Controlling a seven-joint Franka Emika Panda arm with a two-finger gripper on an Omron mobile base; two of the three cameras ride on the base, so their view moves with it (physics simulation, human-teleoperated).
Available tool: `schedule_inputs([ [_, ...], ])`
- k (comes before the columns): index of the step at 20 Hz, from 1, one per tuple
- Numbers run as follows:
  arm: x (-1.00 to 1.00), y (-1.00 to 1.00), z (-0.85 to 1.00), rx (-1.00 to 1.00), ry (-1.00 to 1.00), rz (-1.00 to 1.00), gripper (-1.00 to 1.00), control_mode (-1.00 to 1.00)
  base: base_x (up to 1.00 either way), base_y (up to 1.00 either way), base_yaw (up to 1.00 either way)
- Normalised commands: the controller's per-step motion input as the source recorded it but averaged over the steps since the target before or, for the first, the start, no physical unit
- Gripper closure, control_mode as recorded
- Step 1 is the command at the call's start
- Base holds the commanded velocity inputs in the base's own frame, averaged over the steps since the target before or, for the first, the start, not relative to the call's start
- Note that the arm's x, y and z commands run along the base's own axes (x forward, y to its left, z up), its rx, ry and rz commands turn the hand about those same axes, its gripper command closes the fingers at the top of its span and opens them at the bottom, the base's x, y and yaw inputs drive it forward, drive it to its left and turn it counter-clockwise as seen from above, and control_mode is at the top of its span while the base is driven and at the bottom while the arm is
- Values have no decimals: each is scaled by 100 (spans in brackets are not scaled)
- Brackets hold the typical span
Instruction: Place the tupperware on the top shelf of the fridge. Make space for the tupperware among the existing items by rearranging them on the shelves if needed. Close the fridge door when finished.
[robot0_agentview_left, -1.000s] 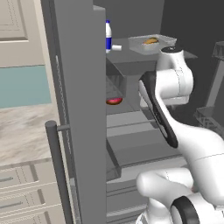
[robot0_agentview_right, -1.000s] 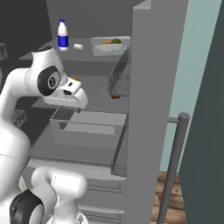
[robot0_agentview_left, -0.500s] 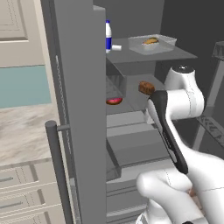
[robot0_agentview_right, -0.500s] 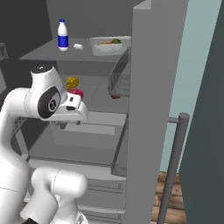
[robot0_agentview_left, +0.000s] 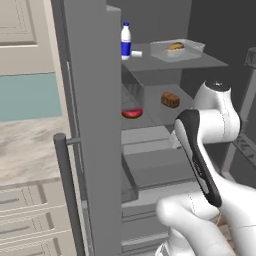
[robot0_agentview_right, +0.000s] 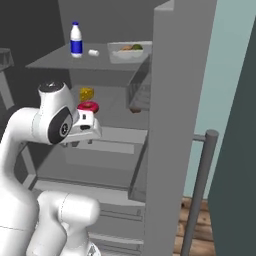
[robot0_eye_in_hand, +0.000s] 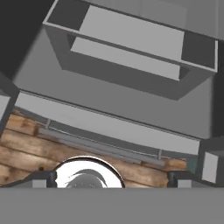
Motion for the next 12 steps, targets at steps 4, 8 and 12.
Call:
schedule_inputs([
  [4,0,0,0,0,0,0,-100,100,-58,-1,0],
  [8,0,0,0,0,0,0,-100,100,-59,-1,-3],
  [12,0,0,0,0,0,0,-100,100,-47,0,-6],
])
